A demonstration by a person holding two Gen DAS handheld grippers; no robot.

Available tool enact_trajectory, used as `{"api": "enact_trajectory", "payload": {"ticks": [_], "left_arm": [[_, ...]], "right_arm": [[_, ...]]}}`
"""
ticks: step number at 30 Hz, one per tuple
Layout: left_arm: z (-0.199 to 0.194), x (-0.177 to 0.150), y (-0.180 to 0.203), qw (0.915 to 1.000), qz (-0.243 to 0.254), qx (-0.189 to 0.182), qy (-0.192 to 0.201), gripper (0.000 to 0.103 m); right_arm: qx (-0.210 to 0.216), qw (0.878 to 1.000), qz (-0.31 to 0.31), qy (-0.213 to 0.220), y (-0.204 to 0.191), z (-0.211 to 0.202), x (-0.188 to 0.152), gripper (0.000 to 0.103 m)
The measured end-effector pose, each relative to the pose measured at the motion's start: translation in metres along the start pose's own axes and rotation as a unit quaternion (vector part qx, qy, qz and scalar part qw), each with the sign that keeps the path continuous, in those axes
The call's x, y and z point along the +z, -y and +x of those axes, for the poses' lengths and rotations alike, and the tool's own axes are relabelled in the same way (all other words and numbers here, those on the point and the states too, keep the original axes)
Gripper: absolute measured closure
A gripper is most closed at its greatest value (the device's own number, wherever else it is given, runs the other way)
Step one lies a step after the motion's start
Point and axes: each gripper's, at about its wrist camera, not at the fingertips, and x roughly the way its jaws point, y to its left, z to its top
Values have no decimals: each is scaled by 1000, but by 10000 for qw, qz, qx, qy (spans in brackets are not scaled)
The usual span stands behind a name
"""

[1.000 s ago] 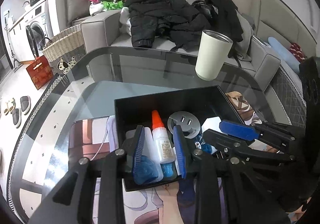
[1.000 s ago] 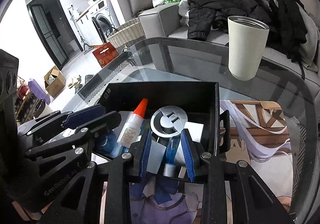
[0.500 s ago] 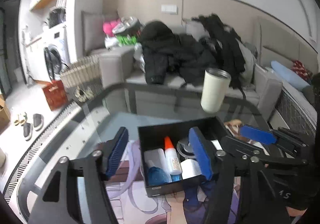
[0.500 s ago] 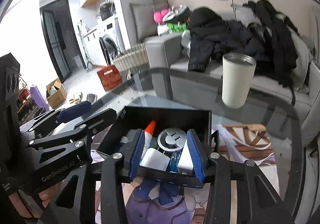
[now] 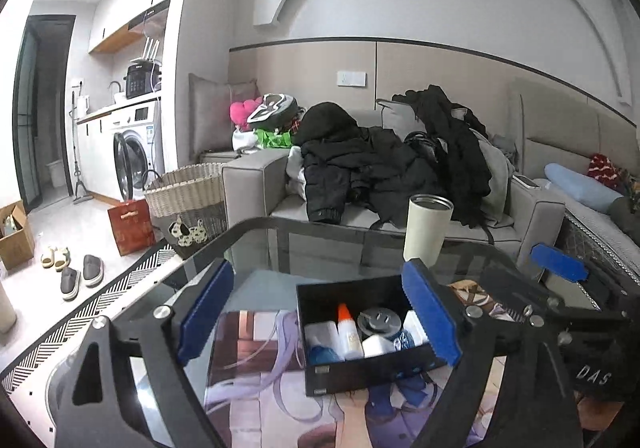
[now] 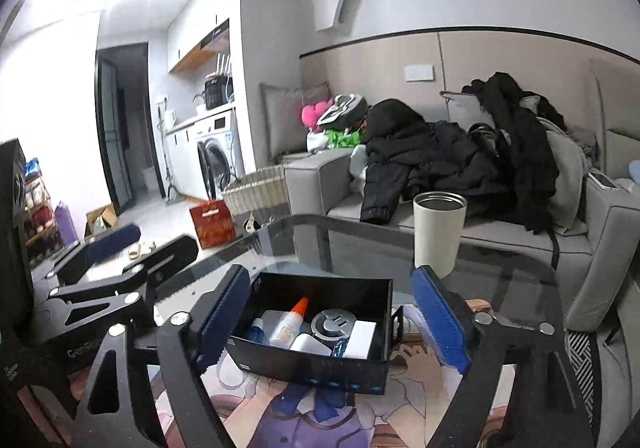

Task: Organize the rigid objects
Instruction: 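Raise both open grippers up out of the box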

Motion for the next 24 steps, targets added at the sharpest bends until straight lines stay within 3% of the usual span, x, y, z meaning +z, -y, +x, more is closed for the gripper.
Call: {"api": "enact_trajectory", "payload": {"ticks": [4,8,9,11,19,24], "left_arm": [[-6,-15,4,9999,103,74,-27,16],[-16,-31,8,9996,160,193,98,15],[-17,-33,9,9995,184,217,108,14],[-19,-38,9,9994,193,259,114,2],[-26,-52,4,9990,157,358,194,0],[-21,-59,2,9994,202,163,-224,0]], "right_arm": [[-17,9999,-6,103,2,-12,-10,14],[-32,10000,-11,-73,1,-16,-29,13],[-32,9999,16,-131,2,-17,-33,13],[-47,9998,95,-148,4,-19,-39,12],[-258,9996,88,122,6,-30,-56,2],[-236,9995,113,-157,7,-21,-65,2]]}}
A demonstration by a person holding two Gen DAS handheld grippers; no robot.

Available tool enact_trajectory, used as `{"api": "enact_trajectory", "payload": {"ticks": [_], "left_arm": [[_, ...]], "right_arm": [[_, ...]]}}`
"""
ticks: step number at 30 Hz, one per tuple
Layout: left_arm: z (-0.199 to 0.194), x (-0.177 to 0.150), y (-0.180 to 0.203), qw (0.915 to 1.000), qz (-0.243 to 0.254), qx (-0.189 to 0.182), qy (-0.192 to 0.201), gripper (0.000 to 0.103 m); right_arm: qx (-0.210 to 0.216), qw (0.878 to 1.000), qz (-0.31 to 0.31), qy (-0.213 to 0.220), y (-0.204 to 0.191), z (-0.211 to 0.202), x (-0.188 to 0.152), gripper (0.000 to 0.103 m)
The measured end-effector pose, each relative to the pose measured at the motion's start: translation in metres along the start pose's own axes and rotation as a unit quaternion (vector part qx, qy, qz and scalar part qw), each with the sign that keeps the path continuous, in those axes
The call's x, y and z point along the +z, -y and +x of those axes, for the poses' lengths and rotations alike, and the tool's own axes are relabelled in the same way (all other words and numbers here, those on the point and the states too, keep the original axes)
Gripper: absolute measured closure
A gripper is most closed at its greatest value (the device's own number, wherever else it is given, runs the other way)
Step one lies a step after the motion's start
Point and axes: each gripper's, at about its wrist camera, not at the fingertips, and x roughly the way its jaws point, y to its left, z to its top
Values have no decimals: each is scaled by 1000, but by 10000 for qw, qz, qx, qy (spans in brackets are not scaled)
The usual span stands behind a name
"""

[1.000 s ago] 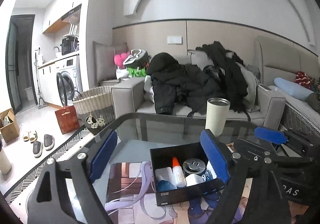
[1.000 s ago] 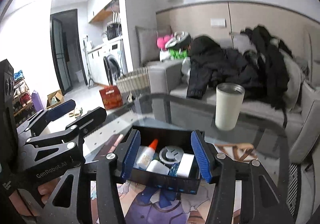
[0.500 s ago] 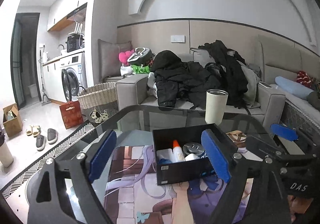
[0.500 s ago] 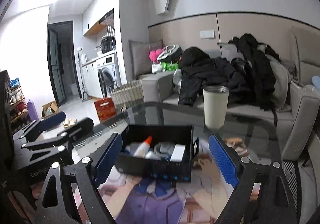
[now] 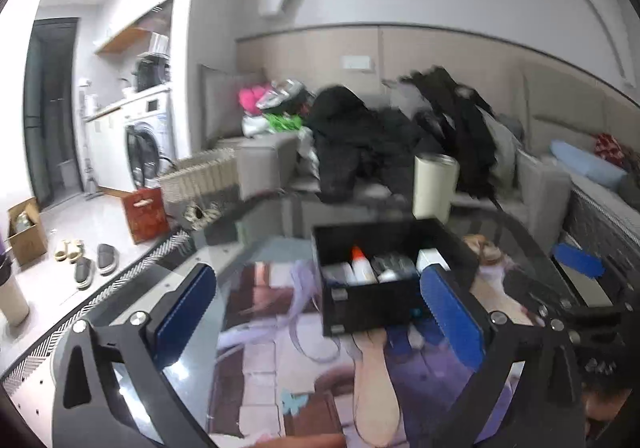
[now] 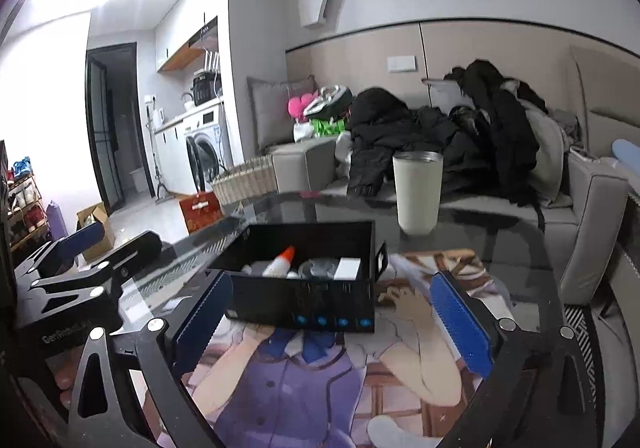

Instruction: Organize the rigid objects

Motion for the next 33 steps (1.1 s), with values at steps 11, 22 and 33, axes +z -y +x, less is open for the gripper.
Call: {"api": "enact_trajectory", "payload": {"ticks": [11,22,33], "left_arm": [[0,-7,0,9999,99,36,-128,0],[-2,-4,1,9998,106,68,-121,0],[-4,-2,3,9999,124,64,-83,0]], "right_arm": [[-90,9999,9,-121,4,5,-8,2],[-27,9999,19,-157,5,6,-9,2],[16,9998,36,-214,5,8,-10,2]]}}
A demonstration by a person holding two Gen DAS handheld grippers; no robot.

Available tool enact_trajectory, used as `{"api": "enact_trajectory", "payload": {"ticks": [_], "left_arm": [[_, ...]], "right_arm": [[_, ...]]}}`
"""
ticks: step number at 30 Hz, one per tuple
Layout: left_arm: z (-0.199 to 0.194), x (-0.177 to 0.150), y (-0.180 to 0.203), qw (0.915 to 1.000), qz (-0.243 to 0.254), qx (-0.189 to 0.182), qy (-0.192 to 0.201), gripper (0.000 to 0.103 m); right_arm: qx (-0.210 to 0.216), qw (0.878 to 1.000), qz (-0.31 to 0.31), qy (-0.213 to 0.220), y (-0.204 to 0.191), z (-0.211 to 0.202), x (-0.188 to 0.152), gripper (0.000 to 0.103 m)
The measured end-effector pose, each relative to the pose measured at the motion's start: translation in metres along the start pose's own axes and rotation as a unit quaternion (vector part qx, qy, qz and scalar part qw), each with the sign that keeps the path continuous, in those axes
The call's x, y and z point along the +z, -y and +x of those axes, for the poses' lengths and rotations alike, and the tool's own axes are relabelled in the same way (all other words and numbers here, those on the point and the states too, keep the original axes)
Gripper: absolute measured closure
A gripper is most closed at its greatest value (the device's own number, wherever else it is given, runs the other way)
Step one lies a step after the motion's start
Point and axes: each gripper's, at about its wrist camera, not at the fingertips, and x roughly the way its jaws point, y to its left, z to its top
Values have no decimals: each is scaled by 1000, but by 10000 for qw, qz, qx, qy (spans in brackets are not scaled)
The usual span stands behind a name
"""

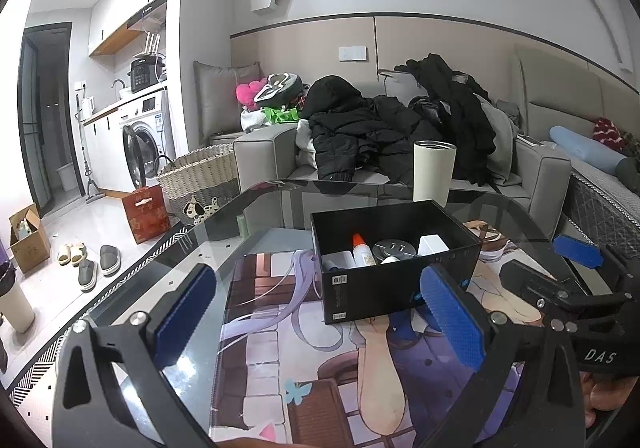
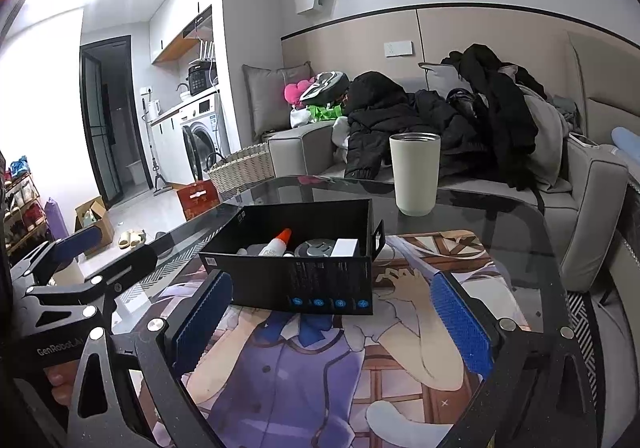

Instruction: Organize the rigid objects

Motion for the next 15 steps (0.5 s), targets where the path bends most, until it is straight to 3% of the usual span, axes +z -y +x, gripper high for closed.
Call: {"api": "enact_trajectory", "payload": {"ticks": [15], "left_arm": [[0,-1,1,10000,33,-34,-3,0]], "right_arm": [[17,10000,-1,-62,0,0,-1,2]]}}
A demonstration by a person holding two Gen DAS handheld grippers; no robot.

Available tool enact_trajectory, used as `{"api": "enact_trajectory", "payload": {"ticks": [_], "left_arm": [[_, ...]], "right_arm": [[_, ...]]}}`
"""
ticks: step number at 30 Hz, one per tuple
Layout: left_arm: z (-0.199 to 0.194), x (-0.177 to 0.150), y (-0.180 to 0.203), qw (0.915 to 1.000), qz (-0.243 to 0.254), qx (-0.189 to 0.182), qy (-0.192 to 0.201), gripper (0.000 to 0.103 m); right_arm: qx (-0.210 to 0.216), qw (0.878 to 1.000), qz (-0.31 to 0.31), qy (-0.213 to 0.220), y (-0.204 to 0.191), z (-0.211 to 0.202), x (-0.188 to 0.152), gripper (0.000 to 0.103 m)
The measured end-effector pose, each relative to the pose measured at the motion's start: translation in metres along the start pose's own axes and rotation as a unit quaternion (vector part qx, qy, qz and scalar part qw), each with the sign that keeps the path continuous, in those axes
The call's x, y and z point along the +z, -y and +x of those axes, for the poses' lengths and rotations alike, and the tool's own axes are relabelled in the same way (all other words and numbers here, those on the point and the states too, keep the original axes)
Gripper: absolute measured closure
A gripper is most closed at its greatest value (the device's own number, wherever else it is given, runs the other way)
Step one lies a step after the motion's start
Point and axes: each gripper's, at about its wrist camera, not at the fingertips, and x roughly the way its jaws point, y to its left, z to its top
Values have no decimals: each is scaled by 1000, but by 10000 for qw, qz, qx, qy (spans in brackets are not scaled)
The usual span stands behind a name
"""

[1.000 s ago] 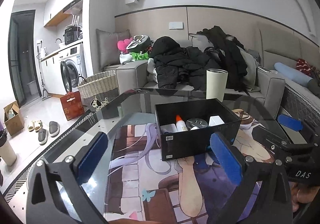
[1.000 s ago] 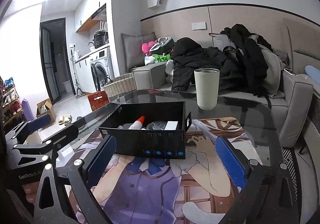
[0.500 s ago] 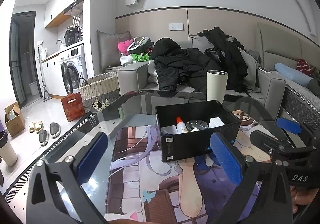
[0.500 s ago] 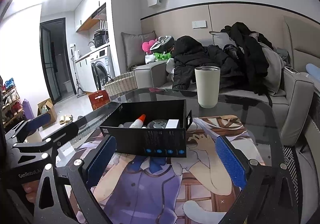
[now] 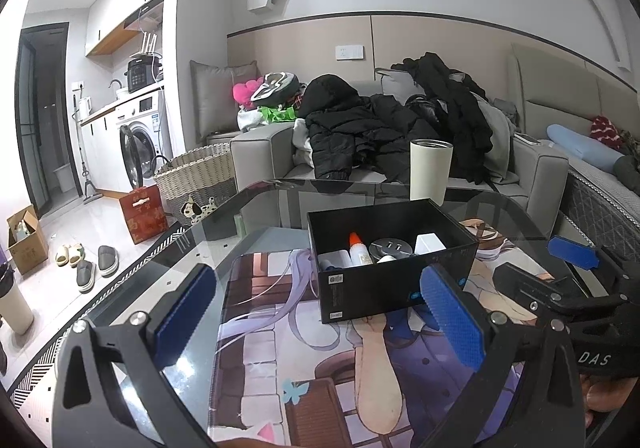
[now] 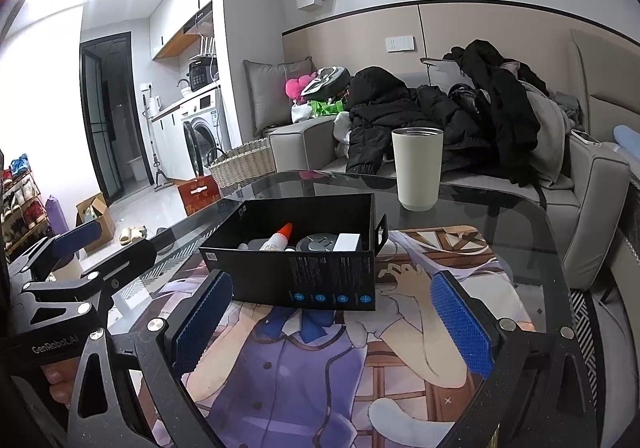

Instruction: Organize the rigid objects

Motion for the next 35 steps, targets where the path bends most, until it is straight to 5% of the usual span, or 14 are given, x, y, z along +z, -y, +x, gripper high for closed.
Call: {"api": "enact_trajectory", "payload": {"ticks": [35], "left_arm": [[2,0,-1,10000,22,56,-63,0]], "right_arm": [[31,9997,94,-202,0,7,-2,2]]}}
